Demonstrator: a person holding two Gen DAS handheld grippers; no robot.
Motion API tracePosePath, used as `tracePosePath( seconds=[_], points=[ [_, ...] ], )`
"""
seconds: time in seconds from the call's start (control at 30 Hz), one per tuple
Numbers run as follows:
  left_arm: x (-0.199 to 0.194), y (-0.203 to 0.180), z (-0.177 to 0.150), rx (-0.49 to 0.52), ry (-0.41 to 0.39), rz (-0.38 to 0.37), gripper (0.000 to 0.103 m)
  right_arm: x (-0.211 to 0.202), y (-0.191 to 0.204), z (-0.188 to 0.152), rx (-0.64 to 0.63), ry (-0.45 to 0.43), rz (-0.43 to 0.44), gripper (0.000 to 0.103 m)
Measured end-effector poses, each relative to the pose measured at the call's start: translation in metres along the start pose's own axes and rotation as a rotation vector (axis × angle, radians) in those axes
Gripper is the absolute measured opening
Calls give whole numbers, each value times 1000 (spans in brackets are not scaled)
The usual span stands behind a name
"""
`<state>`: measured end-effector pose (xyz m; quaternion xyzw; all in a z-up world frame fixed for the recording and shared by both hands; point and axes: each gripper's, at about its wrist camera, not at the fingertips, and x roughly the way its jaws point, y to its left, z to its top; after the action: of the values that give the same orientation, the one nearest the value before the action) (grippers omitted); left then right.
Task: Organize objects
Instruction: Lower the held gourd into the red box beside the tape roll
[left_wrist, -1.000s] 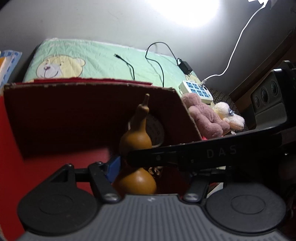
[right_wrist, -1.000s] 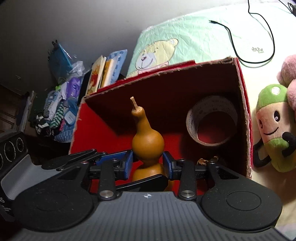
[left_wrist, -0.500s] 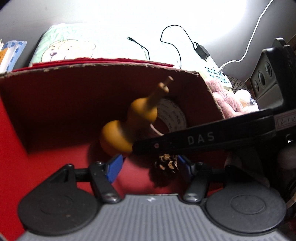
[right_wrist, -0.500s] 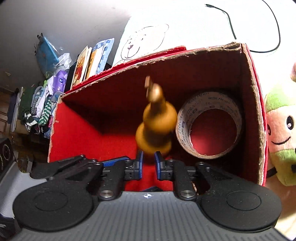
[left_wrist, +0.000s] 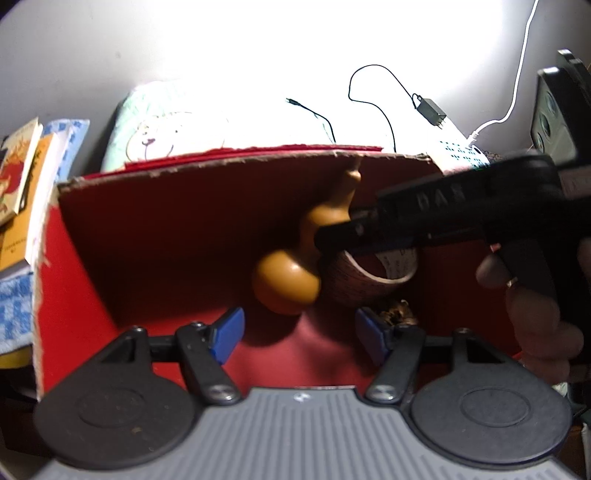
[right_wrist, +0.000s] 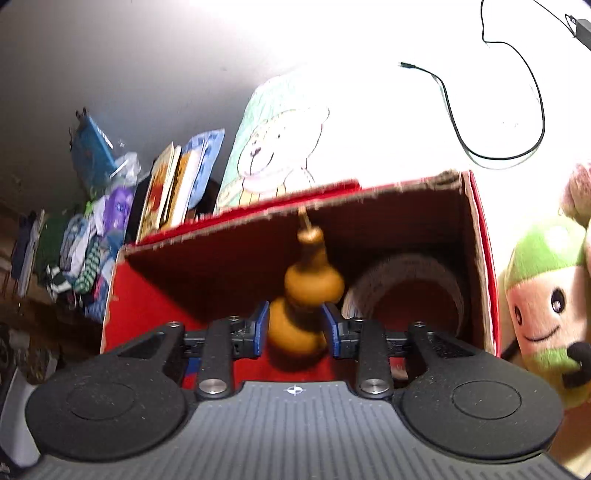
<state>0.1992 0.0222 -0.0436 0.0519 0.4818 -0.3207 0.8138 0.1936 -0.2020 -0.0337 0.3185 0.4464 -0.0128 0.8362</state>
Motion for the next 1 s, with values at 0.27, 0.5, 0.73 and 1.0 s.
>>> tracePosePath(
  seconds=[0.27, 0.5, 0.73, 1.0],
  points=[
    [-1, 3, 0, 24, -9, 34, 71, 14, 1, 8, -22, -53, -7, 43],
    [0, 5, -1, 27, -7, 22, 71, 15, 4, 5, -25, 40, 61, 41],
    [-11, 3, -7, 47, -16, -55, 71, -17, 14, -8, -189, 118, -3, 41],
    [-26, -8, -19, 119, -31, -142, 74, -31, 22, -30, -329, 217, -43, 41]
  ],
)
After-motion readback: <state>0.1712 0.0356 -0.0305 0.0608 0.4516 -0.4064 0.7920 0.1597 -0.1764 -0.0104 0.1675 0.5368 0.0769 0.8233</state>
